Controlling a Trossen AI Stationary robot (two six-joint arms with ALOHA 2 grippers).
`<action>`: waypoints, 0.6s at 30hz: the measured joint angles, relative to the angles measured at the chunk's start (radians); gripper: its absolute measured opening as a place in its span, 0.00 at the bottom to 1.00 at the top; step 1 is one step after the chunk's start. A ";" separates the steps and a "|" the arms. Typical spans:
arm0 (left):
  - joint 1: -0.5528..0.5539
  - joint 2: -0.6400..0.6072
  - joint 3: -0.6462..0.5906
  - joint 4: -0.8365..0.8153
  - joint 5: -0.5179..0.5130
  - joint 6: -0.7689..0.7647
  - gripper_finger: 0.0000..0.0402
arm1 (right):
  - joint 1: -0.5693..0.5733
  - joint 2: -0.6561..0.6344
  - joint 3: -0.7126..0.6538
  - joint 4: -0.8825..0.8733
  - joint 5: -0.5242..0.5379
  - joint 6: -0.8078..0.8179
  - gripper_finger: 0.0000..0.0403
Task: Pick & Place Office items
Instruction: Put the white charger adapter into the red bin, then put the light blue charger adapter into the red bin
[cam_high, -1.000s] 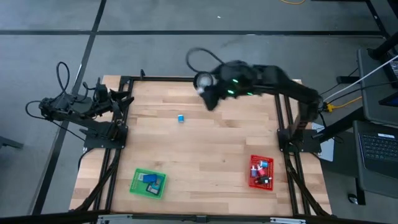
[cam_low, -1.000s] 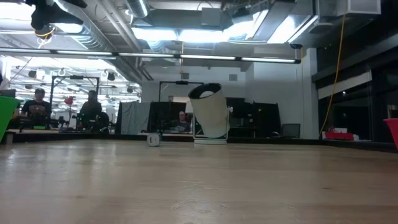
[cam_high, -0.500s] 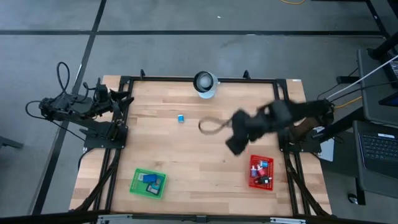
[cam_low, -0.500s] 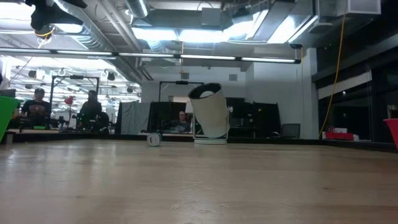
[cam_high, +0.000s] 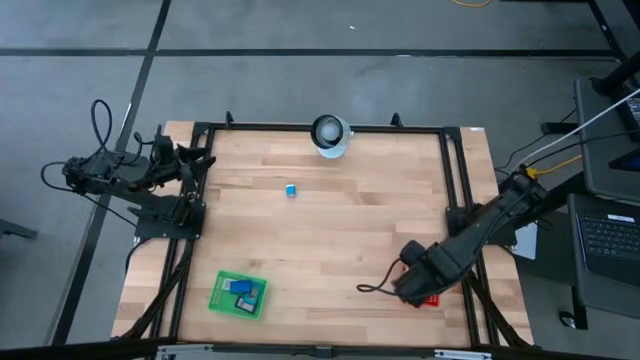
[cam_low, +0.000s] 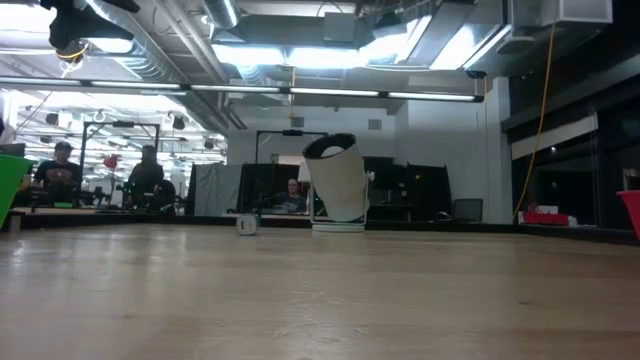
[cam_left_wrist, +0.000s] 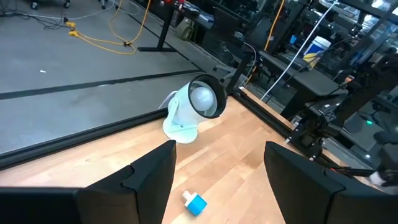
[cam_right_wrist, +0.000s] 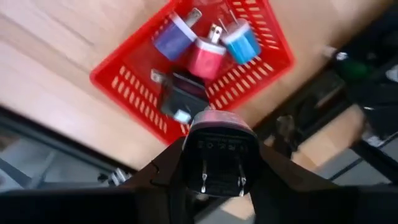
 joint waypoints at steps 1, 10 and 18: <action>0.000 0.000 0.000 0.000 0.000 -0.002 0.60 | 0.003 -0.001 -0.025 0.032 0.004 0.011 0.32; 0.000 0.000 0.000 0.000 0.001 -0.015 0.60 | 0.003 -0.002 -0.219 0.346 0.036 0.089 0.32; 0.000 0.000 0.000 -0.001 -0.002 -0.020 0.60 | 0.003 -0.002 -0.255 0.343 0.010 0.110 0.68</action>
